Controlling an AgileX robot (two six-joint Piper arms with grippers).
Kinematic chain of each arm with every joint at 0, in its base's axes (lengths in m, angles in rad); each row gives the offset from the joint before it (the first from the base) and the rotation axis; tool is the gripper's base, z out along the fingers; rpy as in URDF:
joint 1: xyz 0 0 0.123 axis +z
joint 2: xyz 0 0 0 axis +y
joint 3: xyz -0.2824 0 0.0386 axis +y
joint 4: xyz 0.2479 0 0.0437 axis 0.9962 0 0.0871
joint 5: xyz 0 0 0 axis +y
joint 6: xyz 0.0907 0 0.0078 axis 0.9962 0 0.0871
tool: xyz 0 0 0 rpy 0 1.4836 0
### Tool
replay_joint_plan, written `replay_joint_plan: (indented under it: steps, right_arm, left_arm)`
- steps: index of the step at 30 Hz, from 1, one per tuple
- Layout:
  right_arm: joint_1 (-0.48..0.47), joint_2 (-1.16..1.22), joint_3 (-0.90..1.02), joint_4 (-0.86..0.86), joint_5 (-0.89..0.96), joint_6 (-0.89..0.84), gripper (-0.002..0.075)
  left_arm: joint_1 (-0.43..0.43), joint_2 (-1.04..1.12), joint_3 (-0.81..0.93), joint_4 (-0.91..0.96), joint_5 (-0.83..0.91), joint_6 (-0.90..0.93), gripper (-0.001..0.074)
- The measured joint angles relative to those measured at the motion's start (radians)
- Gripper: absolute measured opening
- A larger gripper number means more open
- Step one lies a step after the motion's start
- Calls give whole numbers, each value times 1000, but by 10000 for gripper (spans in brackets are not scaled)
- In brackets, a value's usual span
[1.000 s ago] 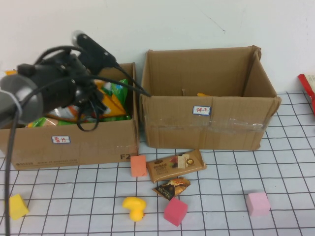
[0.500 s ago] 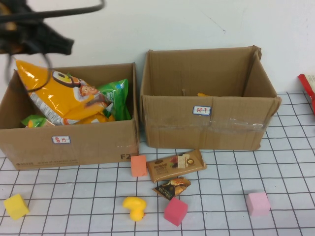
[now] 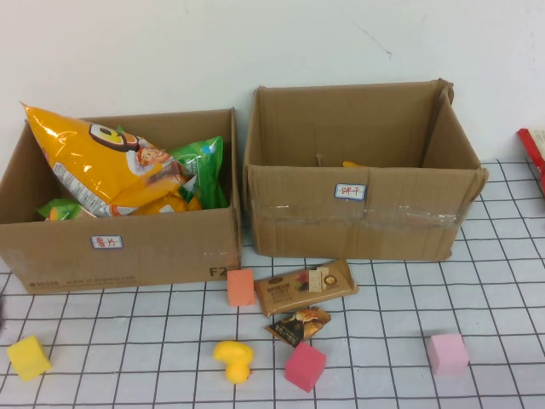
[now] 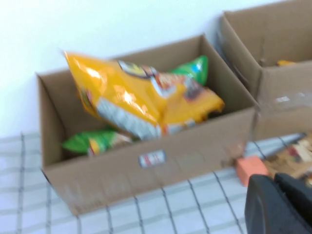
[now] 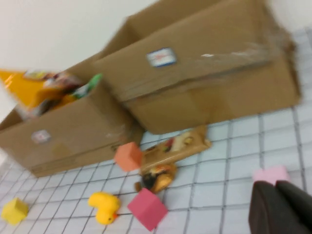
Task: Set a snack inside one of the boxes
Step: Pick up the biscuit
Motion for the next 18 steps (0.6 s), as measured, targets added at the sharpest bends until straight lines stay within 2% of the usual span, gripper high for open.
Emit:
replay_joint_plan:
  steps: [7,18]
  right_arm:
    - [0,65,-177,54,75,-314,-1]
    - [0,578,-576,1,388,-881,-1]
  left_arm:
    - [0,-302,232,-107,4,3,-1]
    - [0,-580,389,-153,6,-11,-1]
